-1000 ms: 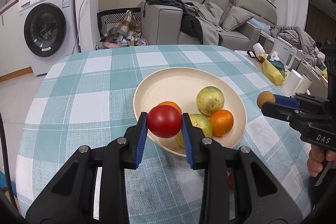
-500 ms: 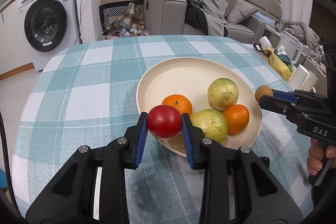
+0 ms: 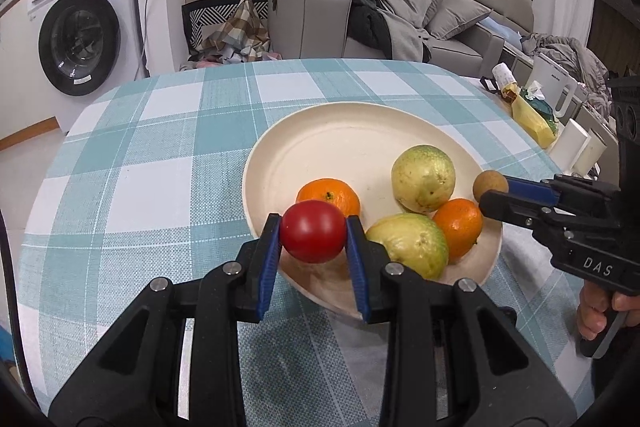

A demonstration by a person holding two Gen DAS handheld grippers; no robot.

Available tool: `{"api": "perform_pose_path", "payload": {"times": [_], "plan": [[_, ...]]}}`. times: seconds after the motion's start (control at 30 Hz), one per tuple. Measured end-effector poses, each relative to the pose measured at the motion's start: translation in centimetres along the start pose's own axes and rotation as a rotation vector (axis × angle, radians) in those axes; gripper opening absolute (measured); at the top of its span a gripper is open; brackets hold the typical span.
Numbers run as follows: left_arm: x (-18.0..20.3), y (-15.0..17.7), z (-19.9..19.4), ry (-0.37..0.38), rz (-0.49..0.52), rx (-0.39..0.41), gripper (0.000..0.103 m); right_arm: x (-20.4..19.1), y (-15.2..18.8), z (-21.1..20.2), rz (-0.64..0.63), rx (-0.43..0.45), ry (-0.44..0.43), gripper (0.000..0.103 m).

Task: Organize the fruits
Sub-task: 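Carry the tomato and kiwi onto the cream plate and open both tools, then move both tools back and grasp the second red tomato with the left tool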

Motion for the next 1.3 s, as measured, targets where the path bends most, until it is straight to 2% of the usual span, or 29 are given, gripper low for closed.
{"api": "perform_pose_path", "payload": {"times": [0.87,1.0,1.07,1.1,1.13,1.17,1.2,1.23,1.3], "plan": [[0.2,-0.3,1.2,0.009,-0.009,-0.011,0.030,0.3,0.0,0.8,0.011,0.019,0.008,0.029],[0.1,-0.2,0.5,0.009,-0.001,-0.008,0.038,0.2,0.0,0.2,-0.005,0.037,0.011,0.036],[0.1,-0.2,-0.1,0.013,-0.005,-0.004,0.041,0.3,0.0,-0.1,-0.012,0.045,0.015,0.044],[0.1,-0.2,-0.5,0.009,-0.001,0.000,0.045,0.3,0.0,-0.3,-0.014,0.046,0.015,0.046],[0.0,-0.2,-0.8,-0.007,0.004,0.002,0.056,0.2,0.0,-0.4,-0.017,0.044,0.017,0.049],[-0.1,-0.2,-1.2,-0.031,0.006,0.004,0.062,0.2,0.0,-0.6,-0.020,0.045,0.021,0.050],[-0.3,-0.2,-1.7,-0.043,0.002,0.011,0.074,0.2,0.0,-0.8,-0.024,0.047,0.025,0.051],[-0.3,-0.2,-2.1,-0.035,-0.009,0.020,0.083,0.2,-0.1,-1.1,-0.027,0.053,0.028,0.055],[-0.5,-0.2,-3.1,-0.017,-0.032,0.036,0.084,0.2,-0.3,-1.7,-0.018,0.072,0.028,0.072]]}}
Point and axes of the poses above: each gripper's, at about its wrist camera, not at the fingertips, and z roughly the way its jaws point, x to its right, y to its underside, the point moved 6 cm from there along z, roughly the way its jaws point, and after that the axes turned 12 degrees about x, right-handed, at the moved point
